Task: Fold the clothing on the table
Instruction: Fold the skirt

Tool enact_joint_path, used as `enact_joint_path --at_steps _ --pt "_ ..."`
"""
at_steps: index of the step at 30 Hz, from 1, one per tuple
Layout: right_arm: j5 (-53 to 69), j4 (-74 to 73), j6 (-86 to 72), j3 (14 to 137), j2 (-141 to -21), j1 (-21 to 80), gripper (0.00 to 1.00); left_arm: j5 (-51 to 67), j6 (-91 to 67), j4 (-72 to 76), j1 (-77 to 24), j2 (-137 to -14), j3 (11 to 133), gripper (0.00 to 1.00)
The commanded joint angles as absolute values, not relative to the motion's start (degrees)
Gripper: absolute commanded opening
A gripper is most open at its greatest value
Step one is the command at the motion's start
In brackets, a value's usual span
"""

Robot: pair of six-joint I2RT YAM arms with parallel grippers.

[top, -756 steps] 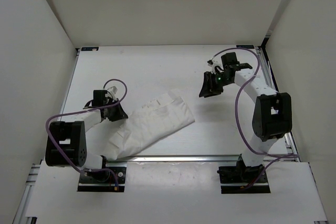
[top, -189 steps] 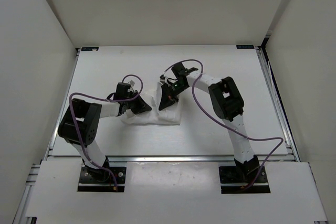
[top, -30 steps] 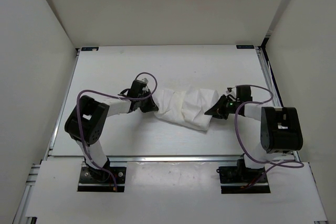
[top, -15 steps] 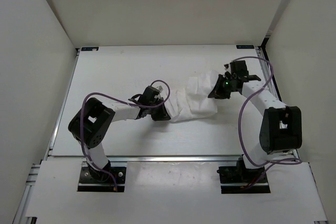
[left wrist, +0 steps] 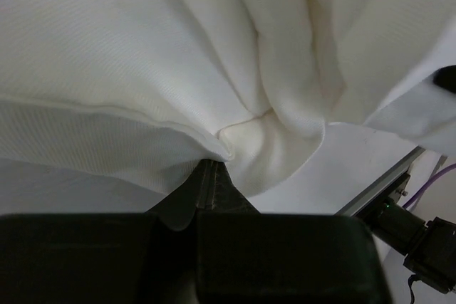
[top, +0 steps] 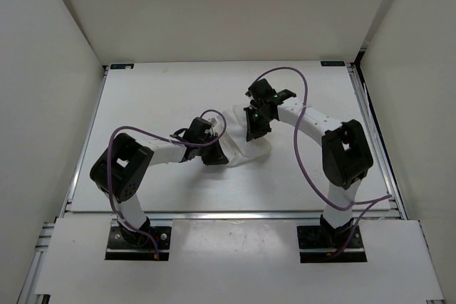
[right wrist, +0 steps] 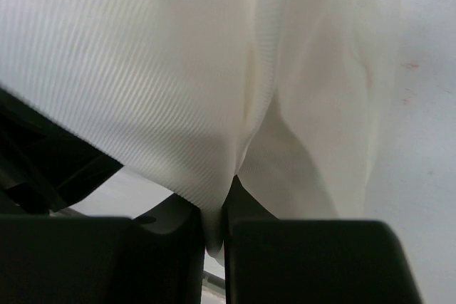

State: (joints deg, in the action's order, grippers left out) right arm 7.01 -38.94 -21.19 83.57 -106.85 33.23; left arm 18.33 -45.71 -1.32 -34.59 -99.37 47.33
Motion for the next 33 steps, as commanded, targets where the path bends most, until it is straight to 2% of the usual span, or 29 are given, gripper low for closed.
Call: enact_joint_path --at_steps 1,10,15,21,26,30,33 --pt "5.61 -41.32 -20.83 83.51 -104.60 28.40 0.00 19.34 -45.26 -0.88 -33.75 -95.02 46.06 0.00" --pt "10.01 -35.78 -19.43 75.24 -98.35 14.78 0.00 19.60 -45.00 -1.58 -32.60 -95.10 44.65 0.00" --pt "9.24 -33.92 -18.37 70.67 -98.79 11.42 0.00 19.42 -44.65 -2.28 -32.96 -95.80 45.44 0.00" --pt "-5.87 -41.21 -12.66 78.83 -103.08 22.03 0.00 19.34 -44.65 -2.20 -32.52 -95.80 45.17 0.00" --pt "-21.77 -50.25 -9.67 91.56 -110.11 30.49 0.01 19.34 -45.00 -2.46 -32.61 -95.10 44.74 0.00" --pt "-30.74 -53.96 -8.00 97.90 -115.39 37.86 0.00 19.16 -44.83 -1.85 -31.64 -93.96 43.34 0.00" --pt "-32.87 -55.54 -7.73 101.85 -118.74 42.52 0.00 19.68 -44.82 -1.41 -30.24 -93.43 41.76 0.00"
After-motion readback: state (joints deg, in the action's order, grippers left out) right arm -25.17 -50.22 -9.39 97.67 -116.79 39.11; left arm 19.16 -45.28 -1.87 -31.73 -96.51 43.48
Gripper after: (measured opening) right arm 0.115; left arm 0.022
